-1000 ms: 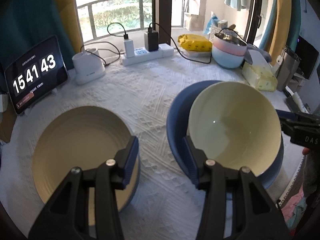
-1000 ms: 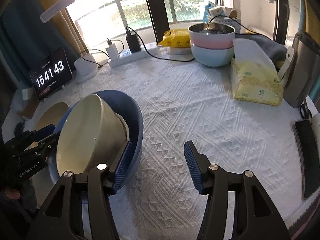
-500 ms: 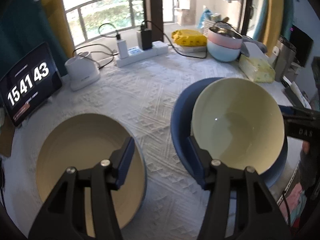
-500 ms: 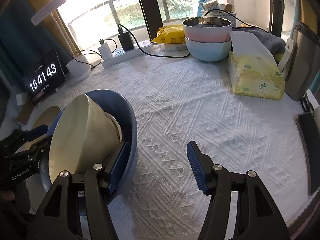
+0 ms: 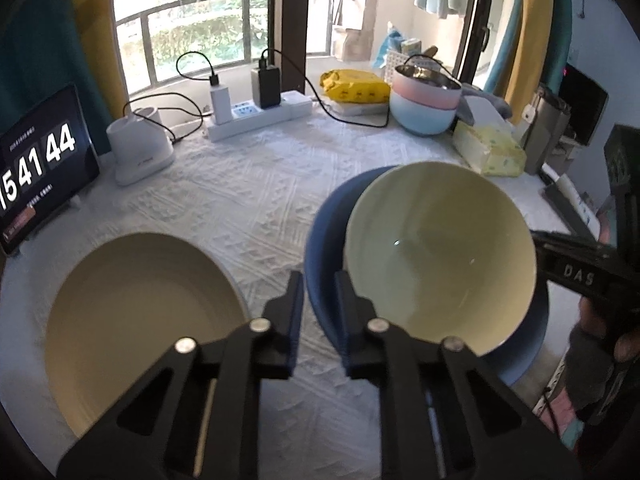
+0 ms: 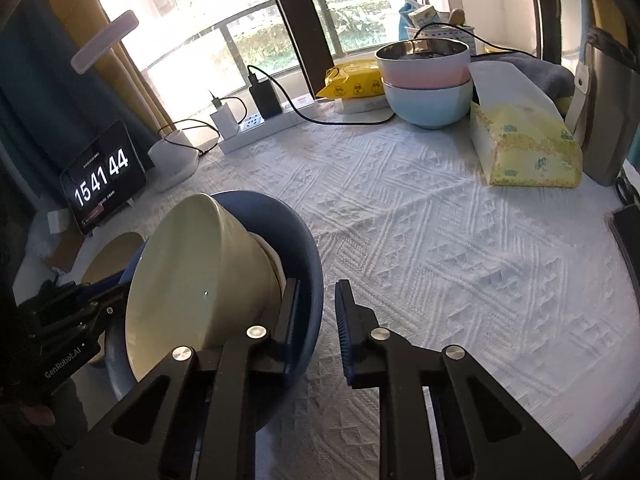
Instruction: Organize plates and bowls
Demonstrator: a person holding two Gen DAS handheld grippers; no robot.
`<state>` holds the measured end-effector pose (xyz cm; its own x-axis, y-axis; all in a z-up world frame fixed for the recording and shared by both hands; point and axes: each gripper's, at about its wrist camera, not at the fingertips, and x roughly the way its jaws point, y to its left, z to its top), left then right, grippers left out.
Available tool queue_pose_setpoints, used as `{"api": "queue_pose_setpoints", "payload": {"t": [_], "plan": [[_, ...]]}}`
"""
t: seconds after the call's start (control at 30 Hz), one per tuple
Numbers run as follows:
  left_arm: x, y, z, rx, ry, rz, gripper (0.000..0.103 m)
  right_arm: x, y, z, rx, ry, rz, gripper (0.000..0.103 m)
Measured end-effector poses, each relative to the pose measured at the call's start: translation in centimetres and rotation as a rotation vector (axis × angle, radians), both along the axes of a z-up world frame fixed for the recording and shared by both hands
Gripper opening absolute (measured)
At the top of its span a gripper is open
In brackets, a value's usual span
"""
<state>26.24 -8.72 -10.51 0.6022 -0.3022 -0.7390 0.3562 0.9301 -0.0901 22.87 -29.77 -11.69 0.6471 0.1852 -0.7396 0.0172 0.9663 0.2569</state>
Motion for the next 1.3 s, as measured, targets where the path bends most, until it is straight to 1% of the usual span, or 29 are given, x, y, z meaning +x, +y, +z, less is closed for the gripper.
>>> {"api": "queue_pose_setpoints", "payload": {"t": [0.1, 0.17, 0.23, 0.37, 0.63, 0.93, 1.3], "plan": [[-0.1, -0.1, -0.1, -0.009, -0.021, 0.029, 0.012, -0.1, 0.0, 0.0, 0.011, -0.003, -0.016, 0.019], [-0.1, -0.1, -0.1, -0.02, -0.024, 0.049, 0.011, -0.1, 0.2, -0.1, 0.012, -0.008, -0.014, 0.017], [-0.1, 0.0, -0.1, -0.026, -0.028, 0.06, 0.01, 0.0, 0.3, -0.1, 0.018, -0.004, -0.011, 0.011], [-0.3, 0.0, -0.1, -0.032, -0.036, 0.07, 0.01, 0.0, 0.4, -0.1, 0.026, -0.001, -0.02, 0.011], [-0.5, -0.5, 0.0, -0.001, -0.058, 0.068, 0.009, -0.2, 0.6, 0.0, 0.017, 0.006, -0.031, 0.01], [-0.8, -0.6, 0.3, -0.012, -0.063, 0.063, 0.009, -0.5, 0.3, 0.3, 0.02, 0.008, -0.037, 0.01], [-1.2, -0.5, 1.5, -0.028, -0.084, 0.061, 0.009, -0.9, 0.1, 1.7, 0.018, -0.016, -0.044, 0.01]]}}
